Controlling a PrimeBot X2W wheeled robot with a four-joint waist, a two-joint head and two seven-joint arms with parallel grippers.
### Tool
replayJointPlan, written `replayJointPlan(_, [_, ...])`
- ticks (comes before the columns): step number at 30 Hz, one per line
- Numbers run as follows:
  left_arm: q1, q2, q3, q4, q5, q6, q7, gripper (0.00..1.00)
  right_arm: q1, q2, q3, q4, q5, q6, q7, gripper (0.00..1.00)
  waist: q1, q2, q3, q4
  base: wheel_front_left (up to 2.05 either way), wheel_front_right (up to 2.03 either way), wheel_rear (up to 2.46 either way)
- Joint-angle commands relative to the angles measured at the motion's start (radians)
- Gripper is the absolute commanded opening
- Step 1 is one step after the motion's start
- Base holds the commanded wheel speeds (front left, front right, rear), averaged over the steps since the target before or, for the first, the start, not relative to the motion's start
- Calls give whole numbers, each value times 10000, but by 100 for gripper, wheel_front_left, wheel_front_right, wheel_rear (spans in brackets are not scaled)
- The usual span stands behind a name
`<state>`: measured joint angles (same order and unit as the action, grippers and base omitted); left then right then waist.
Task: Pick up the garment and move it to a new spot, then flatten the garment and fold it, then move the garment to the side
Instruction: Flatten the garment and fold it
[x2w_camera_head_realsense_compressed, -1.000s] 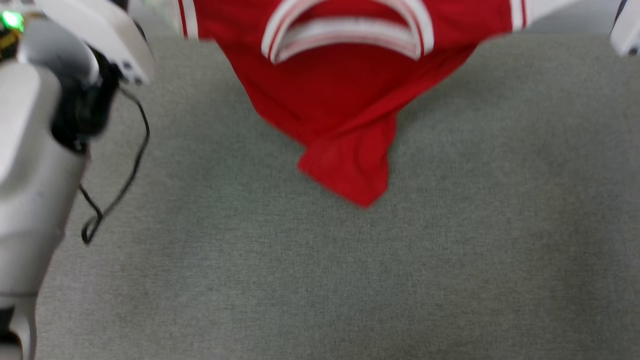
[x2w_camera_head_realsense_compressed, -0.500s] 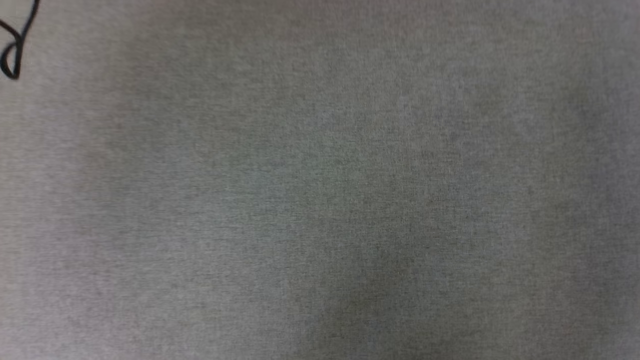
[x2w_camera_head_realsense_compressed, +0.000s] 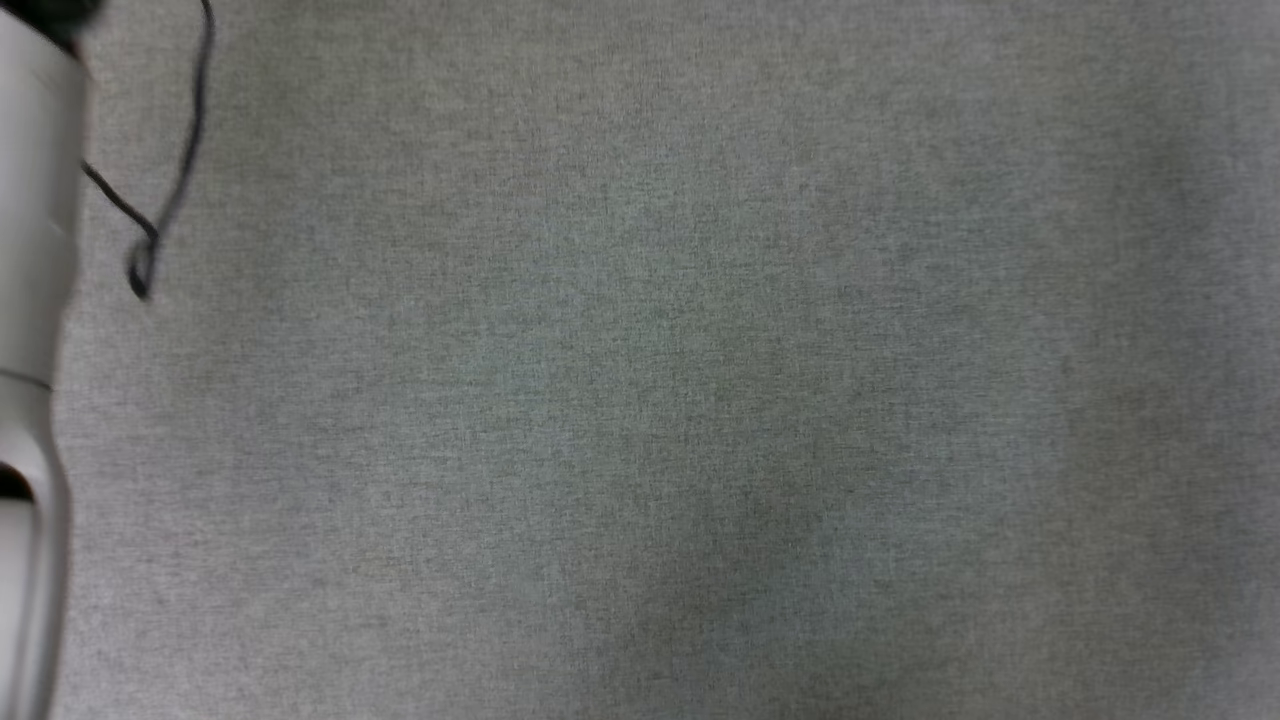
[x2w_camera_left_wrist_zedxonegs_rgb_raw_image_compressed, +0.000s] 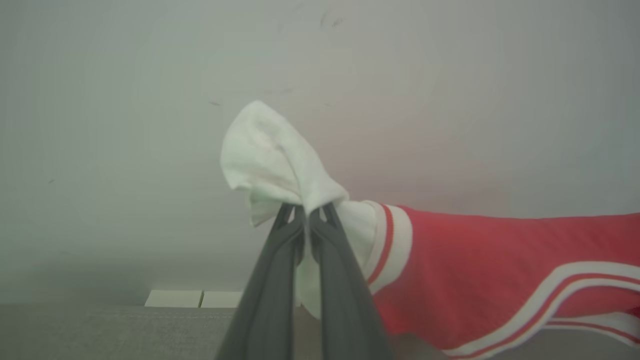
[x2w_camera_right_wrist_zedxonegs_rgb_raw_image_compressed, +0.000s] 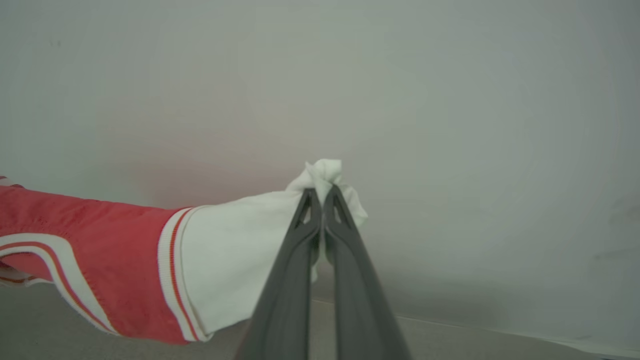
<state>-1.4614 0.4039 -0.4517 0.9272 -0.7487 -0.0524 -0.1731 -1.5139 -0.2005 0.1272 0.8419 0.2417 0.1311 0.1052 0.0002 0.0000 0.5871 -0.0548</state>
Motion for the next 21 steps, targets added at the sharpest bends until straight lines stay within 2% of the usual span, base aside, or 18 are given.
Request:
replayJointPlan(1, [550,-91,14,291,-155,-149,-176,0,566,136,4,308,312,-5,-124,0,-2,0,-150,-22,0,0,0])
replayJointPlan(7, [2377,-266,-9,762,-364,-496,-721,0,2760,209,410,423,1063,-7,-669,0,-2,0,-1124,33,0,0,0])
replayJointPlan(11, [3960,-338,170,453,-517,-579,-897,0,4620,-66,857,-31,1417,-5,-867,0,-2,0,-2071,73,0,0,0])
replayJointPlan(16, [6287,-233,591,-844,-298,-271,-936,0,7226,-388,1110,-1197,1897,-7,-973,0,-2,0,-3200,91,0,0,0])
replayJointPlan(21, [8865,-49,829,-2783,77,316,-942,0,9989,-614,695,-2923,1927,-7,-741,0,-2,0,-4078,145,0,0,0])
